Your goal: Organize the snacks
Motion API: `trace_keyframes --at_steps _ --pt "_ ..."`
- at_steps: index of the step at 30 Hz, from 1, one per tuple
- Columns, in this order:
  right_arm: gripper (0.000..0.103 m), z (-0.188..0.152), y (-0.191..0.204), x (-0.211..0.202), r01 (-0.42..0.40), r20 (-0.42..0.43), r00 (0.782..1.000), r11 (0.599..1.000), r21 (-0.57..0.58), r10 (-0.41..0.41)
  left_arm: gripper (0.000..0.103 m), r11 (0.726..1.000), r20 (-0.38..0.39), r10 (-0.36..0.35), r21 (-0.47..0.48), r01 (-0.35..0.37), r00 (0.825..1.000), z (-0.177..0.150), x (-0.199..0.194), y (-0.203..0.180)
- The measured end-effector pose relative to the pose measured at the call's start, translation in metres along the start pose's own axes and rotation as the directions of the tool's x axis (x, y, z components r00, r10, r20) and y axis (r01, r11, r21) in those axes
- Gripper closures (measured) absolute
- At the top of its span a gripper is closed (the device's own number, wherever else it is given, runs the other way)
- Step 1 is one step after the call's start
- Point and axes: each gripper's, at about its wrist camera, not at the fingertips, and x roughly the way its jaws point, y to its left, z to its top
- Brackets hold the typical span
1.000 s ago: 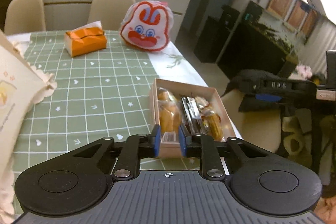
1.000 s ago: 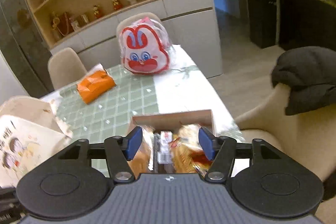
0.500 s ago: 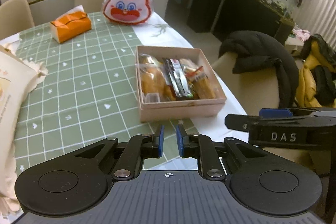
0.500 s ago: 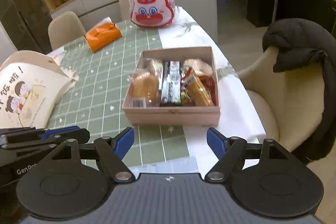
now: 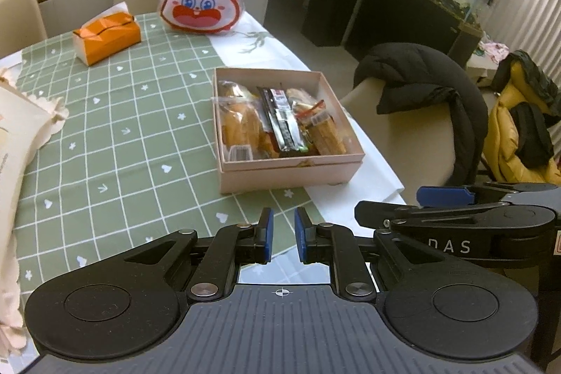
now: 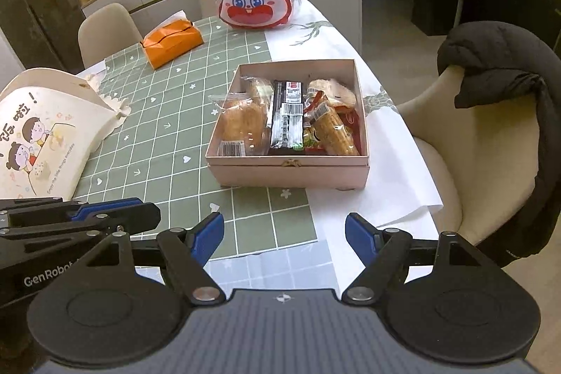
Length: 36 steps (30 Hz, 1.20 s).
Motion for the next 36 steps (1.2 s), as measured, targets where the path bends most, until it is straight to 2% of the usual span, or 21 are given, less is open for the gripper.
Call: trace_keyframes --at_steps 36 --pt "0.026 -0.016 0.002 -0.011 0.011 -0.006 1.0 1.0 0.022 -0.01 0.086 1.0 -0.03 -0.02 0.006 0.02 0.999 -0.011 -0.002 -0.008"
